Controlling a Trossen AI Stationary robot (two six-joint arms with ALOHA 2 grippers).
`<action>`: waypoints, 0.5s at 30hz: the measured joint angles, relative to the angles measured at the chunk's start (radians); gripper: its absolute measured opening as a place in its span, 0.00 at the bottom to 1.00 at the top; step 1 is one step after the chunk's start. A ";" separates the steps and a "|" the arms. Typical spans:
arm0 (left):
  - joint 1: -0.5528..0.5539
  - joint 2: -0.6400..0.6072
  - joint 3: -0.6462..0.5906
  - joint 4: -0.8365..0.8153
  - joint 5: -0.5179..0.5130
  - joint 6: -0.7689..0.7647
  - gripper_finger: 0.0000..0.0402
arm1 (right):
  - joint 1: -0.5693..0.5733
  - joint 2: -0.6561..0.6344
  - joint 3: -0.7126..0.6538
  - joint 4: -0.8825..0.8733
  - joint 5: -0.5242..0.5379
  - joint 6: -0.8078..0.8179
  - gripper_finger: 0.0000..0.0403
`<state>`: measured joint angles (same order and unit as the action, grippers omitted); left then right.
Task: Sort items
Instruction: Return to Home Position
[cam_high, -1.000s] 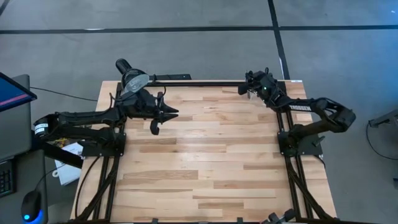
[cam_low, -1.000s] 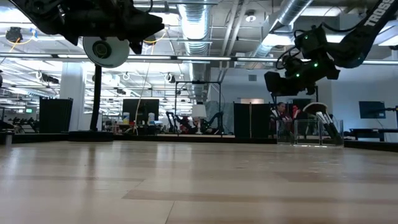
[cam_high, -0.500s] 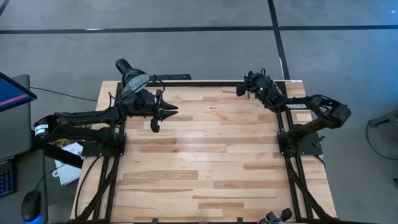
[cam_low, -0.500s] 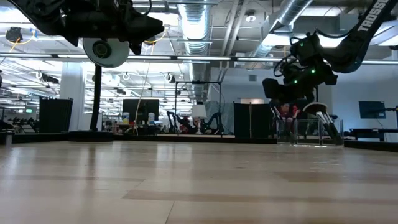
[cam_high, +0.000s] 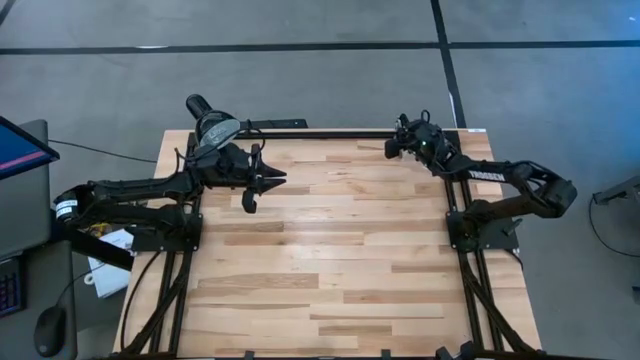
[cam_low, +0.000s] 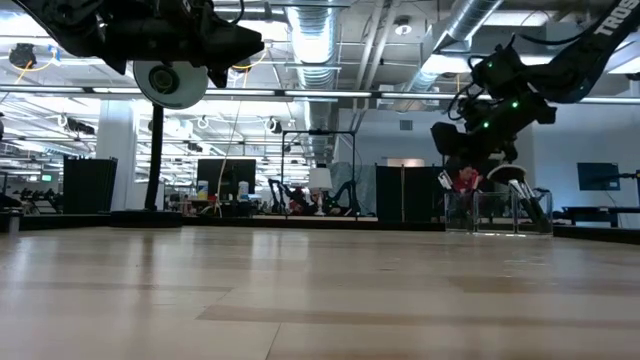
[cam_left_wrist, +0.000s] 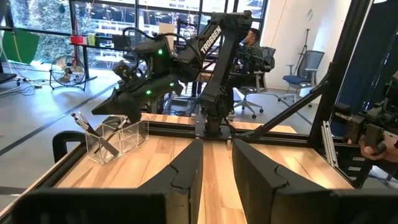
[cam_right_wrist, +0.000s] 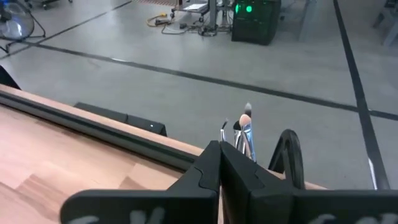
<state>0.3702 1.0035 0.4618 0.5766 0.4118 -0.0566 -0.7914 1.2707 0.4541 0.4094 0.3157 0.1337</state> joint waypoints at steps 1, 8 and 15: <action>0.000 0.000 0.000 0.000 0.000 0.000 0.21 | 0.000 -0.009 0.000 -0.008 0.000 0.000 0.00; 0.000 0.000 0.000 0.006 0.000 0.000 0.21 | 0.015 -0.041 0.000 -0.083 0.000 0.017 0.00; 0.000 0.000 0.000 0.008 0.000 0.000 0.21 | 0.019 -0.041 0.000 -0.145 0.000 0.042 0.00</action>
<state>0.3702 1.0035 0.4618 0.5842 0.4122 -0.0570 -0.7719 1.2301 0.4541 0.2641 0.3156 0.1761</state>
